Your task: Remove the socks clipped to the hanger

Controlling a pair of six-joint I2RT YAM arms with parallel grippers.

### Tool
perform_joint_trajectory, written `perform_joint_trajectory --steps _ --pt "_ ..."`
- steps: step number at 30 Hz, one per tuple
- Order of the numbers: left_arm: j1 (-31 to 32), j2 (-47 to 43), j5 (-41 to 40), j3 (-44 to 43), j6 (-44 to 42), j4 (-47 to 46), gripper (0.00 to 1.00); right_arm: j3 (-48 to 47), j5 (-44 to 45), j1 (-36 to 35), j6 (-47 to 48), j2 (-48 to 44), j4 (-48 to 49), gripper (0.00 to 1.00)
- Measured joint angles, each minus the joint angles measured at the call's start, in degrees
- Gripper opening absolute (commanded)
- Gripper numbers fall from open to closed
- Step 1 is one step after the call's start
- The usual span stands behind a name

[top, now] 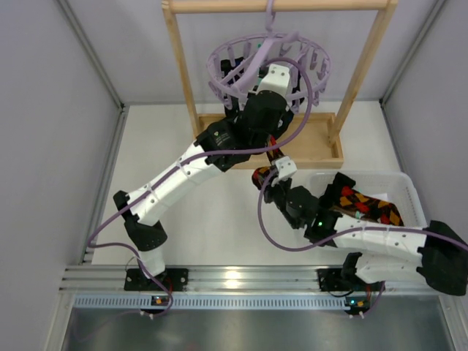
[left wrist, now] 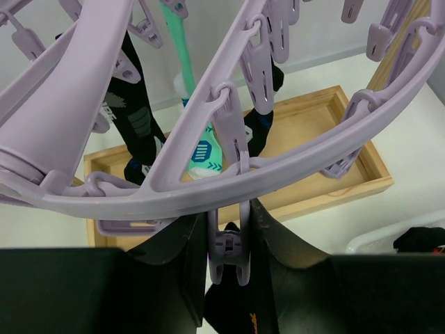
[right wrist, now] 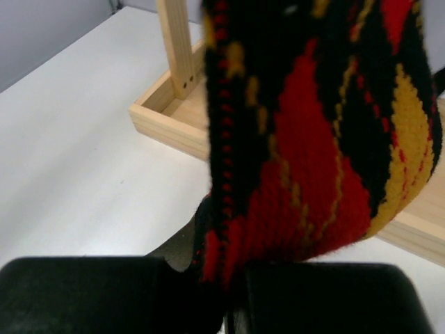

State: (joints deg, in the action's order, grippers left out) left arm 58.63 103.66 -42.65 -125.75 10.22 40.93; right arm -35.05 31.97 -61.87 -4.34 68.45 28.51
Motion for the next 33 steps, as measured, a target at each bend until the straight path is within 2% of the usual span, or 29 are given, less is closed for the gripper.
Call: perform_joint_trajectory --steps 9,14,15,17,21,24,28,33 --pt "-0.2 0.0 0.2 0.5 0.8 -0.6 0.1 4.3 7.6 0.0 -0.3 -23.2 -12.5 0.0" --pt "-0.4 -0.2 0.9 1.7 1.7 -1.1 0.43 2.3 12.2 1.6 -2.8 -30.7 -25.8 0.0" --pt "-0.5 -0.3 1.0 2.3 1.8 -1.4 0.57 0.7 12.6 2.8 -3.8 -30.9 -29.8 0.0" --pt "-0.6 -0.8 1.6 3.4 2.3 -1.7 0.67 -3.8 12.7 6.3 -6.6 -30.2 -37.8 0.0" --pt "-0.8 -2.0 3.2 5.4 3.6 -2.0 0.98 -13.4 11.4 16.4 -11.0 -26.2 -51.7 0.0" --pt "-0.8 -3.9 4.5 7.9 4.7 -2.1 0.98 -16.9 10.8 22.3 -13.4 -23.8 -59.7 0.0" --pt "-0.9 -8.3 6.4 12.5 6.1 -2.3 0.98 -19.1 10.3 26.2 -15.4 -21.2 -69.7 0.0" --pt "-0.8 -16.4 7.1 20.8 8.5 -3.1 0.98 -21.4 9.7 32.3 -15.8 -21.1 -75.9 0.0"
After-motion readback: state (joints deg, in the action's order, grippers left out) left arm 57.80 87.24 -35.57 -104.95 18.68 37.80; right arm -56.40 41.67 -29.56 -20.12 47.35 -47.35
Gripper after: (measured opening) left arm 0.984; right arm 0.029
